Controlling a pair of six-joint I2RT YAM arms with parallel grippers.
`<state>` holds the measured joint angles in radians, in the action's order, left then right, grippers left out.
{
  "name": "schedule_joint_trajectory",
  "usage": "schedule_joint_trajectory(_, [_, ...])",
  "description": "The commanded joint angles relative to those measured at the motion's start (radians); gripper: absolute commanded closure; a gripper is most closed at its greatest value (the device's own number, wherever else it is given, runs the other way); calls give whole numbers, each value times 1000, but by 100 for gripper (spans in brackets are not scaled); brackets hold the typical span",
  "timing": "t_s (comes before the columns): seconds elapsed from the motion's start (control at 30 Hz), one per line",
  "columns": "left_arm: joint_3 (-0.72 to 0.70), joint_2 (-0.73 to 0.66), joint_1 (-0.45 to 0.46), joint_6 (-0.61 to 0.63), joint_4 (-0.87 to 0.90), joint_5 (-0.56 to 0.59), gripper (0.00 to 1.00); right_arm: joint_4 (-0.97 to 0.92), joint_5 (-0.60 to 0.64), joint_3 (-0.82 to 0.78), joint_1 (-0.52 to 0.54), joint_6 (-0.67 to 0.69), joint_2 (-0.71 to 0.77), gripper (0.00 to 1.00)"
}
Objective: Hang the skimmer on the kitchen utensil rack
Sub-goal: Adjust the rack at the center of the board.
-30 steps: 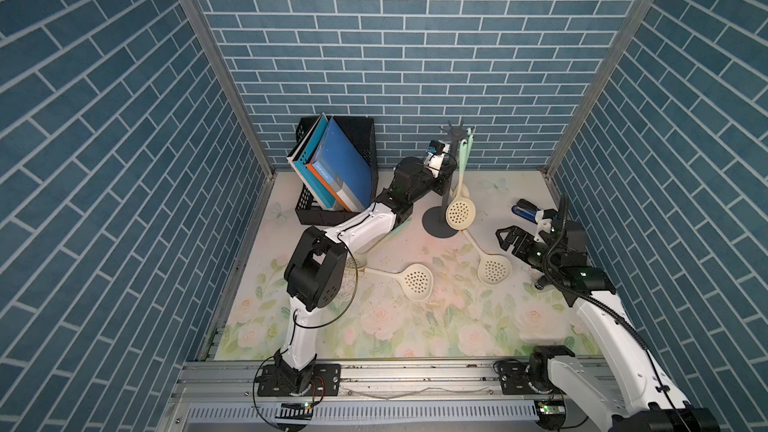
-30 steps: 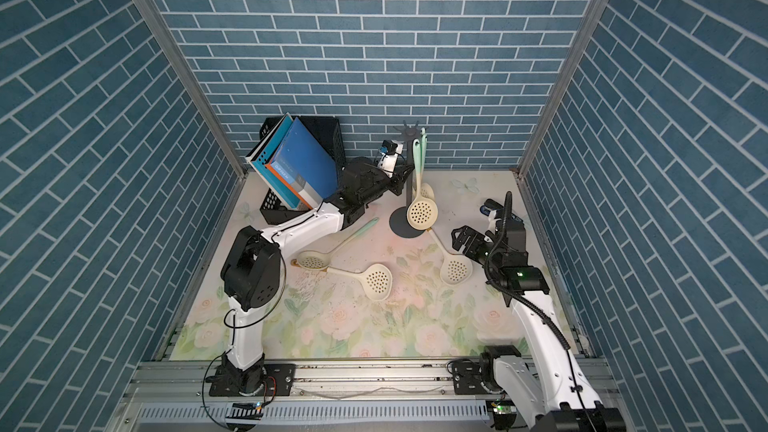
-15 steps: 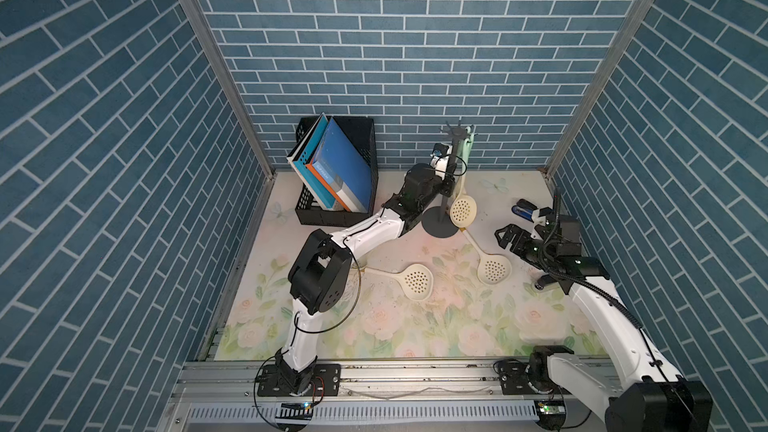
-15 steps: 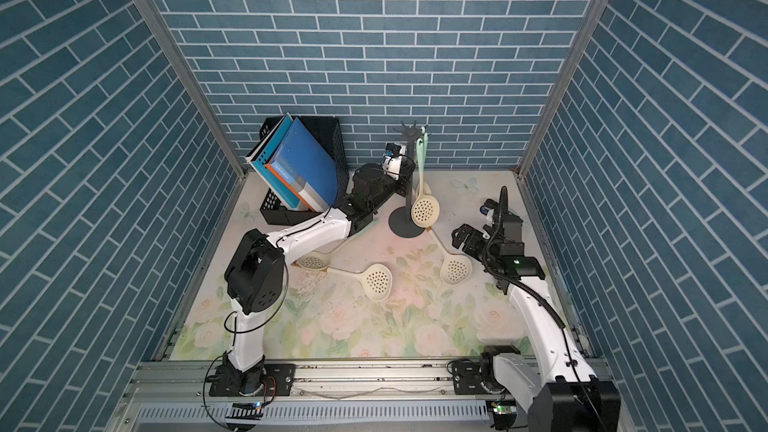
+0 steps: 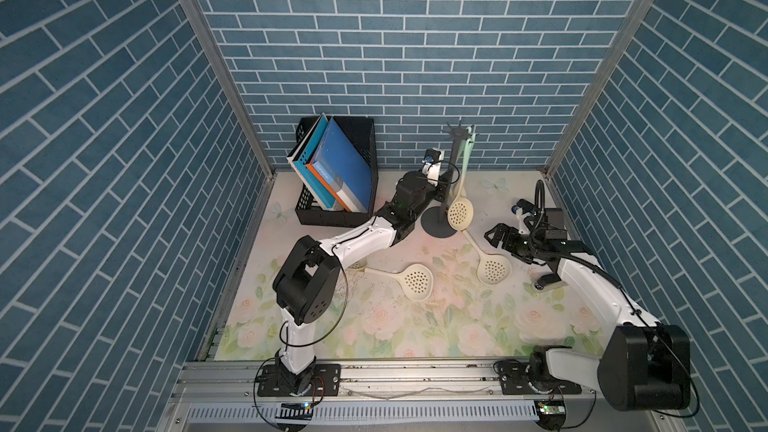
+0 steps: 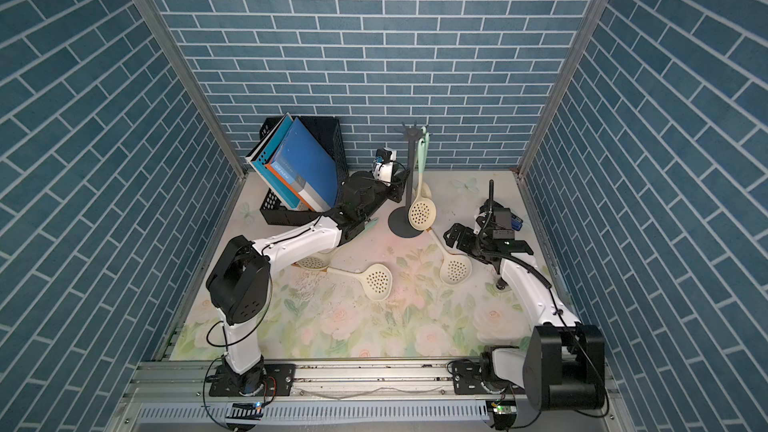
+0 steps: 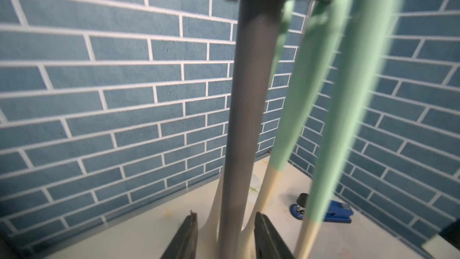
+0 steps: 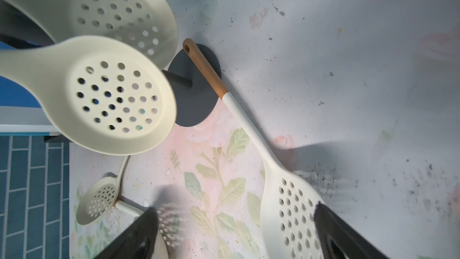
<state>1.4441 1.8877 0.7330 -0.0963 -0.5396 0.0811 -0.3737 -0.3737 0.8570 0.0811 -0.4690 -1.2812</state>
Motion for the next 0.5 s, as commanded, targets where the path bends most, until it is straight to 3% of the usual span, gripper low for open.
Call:
schedule_joint_trajectory(0.0, [-35,-46,4,28,-68,33,45,19,-44,45,-5,126,-66,3])
schedule_joint_trajectory(0.2, [-41,-54,1,51,-18,50,37,50,-70,80,-5,179,-167,4])
schedule_joint_trajectory(0.47, [-232,-169,-2,-1,-16,137,25,94,-64,122,-5,221,-309,8])
